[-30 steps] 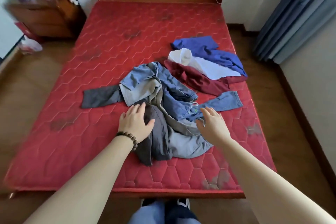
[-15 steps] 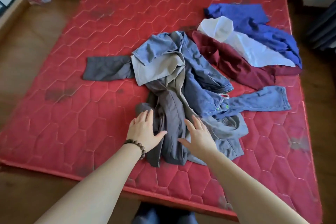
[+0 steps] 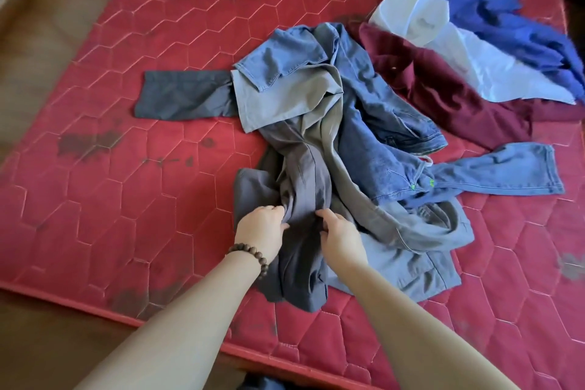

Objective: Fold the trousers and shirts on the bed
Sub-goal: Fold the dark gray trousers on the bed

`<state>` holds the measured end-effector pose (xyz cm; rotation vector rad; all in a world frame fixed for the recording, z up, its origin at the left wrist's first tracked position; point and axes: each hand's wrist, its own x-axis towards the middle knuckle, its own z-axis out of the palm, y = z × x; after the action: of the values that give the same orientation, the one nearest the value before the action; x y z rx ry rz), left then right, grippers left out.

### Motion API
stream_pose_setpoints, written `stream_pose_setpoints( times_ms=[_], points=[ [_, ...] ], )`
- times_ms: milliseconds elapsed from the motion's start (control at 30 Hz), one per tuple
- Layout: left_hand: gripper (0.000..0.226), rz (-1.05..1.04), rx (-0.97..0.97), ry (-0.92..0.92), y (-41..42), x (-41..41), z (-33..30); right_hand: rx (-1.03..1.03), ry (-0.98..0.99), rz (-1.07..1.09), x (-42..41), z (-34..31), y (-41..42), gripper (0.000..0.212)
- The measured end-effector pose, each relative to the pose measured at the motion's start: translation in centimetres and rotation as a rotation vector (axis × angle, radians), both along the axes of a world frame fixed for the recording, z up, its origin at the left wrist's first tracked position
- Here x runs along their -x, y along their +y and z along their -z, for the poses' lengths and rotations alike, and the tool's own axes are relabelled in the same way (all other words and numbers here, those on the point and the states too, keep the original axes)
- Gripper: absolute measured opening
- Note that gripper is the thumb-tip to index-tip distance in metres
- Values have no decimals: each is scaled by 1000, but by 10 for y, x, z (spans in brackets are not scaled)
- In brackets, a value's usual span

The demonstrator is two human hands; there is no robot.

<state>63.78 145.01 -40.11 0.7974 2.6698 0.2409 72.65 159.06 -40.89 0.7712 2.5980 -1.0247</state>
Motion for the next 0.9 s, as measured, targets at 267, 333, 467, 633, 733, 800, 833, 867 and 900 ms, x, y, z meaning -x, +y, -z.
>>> stream_pose_setpoints(
  times_ms=[267,333,467,633,733,800,833,867,900],
  points=[
    [39,-48,-261,36,-5,20,-140,86,249,125,16,-133,16,32],
    [40,-36,-325,54,-6,28,-187,99,275,135,25,-182,24,30],
    [42,-6,-455,146,-5,40,-290,63,406,117,36,-295,35,29],
    [49,59,-647,279,8,51,-420,-33,635,135,32,-427,47,29],
    [46,102,-772,353,20,56,-493,-94,774,137,25,-493,53,24],
    [46,119,-856,403,27,56,-532,-32,828,109,15,-527,55,40],
    [45,120,-877,421,31,56,-546,42,815,96,9,-538,56,54],
    [43,122,-888,431,35,57,-559,121,788,89,2,-548,56,67],
    [41,130,-898,439,39,57,-569,168,761,78,-4,-555,56,78]
  ],
)
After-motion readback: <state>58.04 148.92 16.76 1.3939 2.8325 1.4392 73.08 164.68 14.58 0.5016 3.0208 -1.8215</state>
